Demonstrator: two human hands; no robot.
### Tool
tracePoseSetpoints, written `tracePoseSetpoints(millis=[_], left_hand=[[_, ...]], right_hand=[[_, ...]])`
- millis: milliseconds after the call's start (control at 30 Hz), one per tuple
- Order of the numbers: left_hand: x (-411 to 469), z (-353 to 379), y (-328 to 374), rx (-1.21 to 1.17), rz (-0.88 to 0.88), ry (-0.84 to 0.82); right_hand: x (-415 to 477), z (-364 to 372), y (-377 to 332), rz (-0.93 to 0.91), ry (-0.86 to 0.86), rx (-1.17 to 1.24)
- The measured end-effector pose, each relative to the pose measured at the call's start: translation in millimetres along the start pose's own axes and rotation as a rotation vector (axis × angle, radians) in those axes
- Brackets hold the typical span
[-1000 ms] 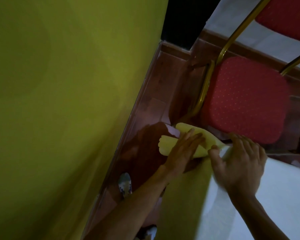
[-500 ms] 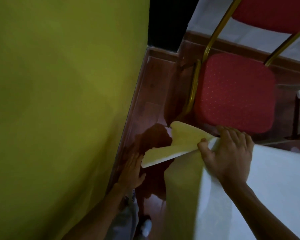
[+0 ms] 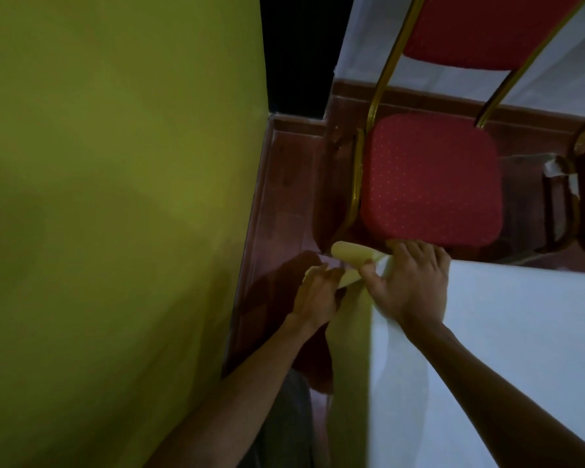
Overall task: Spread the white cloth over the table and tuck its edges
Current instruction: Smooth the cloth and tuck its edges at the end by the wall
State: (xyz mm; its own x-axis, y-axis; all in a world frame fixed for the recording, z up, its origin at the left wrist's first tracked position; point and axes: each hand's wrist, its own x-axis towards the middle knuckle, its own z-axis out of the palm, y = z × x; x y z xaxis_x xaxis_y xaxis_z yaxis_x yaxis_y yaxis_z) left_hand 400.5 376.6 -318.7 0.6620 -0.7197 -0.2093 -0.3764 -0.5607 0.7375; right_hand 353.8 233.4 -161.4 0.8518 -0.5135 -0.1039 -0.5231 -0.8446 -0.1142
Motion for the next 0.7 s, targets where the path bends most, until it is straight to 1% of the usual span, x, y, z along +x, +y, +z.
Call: tracePoseSetpoints(millis=[67, 100, 133, 200, 233, 267, 300, 333, 367, 400, 433, 467, 533, 600, 667, 700], left_hand=[[-9, 3, -16, 0.077, -0.122, -0.041], [-19, 2, -24, 0.146, -0.205, -0.086], [-29, 1, -35, 0.235, -0.297, -0.175], [-51, -5, -58, 0.398, -0.454, -0.479], [-57, -10, -69, 0.446, -0.504, -0.644], [-59, -16, -77, 0.471, -0.53, -0.753], [-55, -20, -82, 0.473, -0.535, -0.775], [-45, -28, -82, 0.457, -0.523, -0.716], [-33, -36, -78, 0.388, -0.494, -0.577], [-18, -46, -69, 0.265, -0.449, -0.429], [0, -58, -55, 0.128, -0.354, -0.315], [18, -69, -37, 0.021, -0.218, -0.246], [48, -77, -2, -0.046, 0.064, -0.19], [64, -73, 28, -0.068, 0.28, -0.197], [73, -59, 41, -0.135, 0.412, -0.209], [76, -53, 42, -0.186, 0.438, -0.217]], right_hand=[[1, -2, 0, 0.001, -0.02, -0.003], [2, -2, 0, -0.001, -0.029, -0.002], [2, -3, 0, -0.003, -0.037, 0.0], [1, -4, 0, -0.006, -0.045, 0.009], [1, -5, 0, -0.003, -0.04, 0.016], [1, -5, 0, 0.002, -0.039, 0.021], [1, -4, 1, 0.005, -0.039, 0.023], [0, -4, 2, 0.008, -0.036, 0.025], [0, -3, 2, 0.007, -0.034, 0.026], [0, -1, 2, 0.006, -0.04, 0.022], [-1, 0, 2, 0.009, -0.052, 0.016], [-1, 1, 3, 0.016, -0.062, 0.007], [-1, 3, 4, 0.023, -0.074, -0.014], [-1, 4, 5, 0.025, -0.069, -0.029], [-2, 4, 5, 0.028, -0.045, -0.016], [-2, 4, 5, 0.025, -0.037, -0.011]])
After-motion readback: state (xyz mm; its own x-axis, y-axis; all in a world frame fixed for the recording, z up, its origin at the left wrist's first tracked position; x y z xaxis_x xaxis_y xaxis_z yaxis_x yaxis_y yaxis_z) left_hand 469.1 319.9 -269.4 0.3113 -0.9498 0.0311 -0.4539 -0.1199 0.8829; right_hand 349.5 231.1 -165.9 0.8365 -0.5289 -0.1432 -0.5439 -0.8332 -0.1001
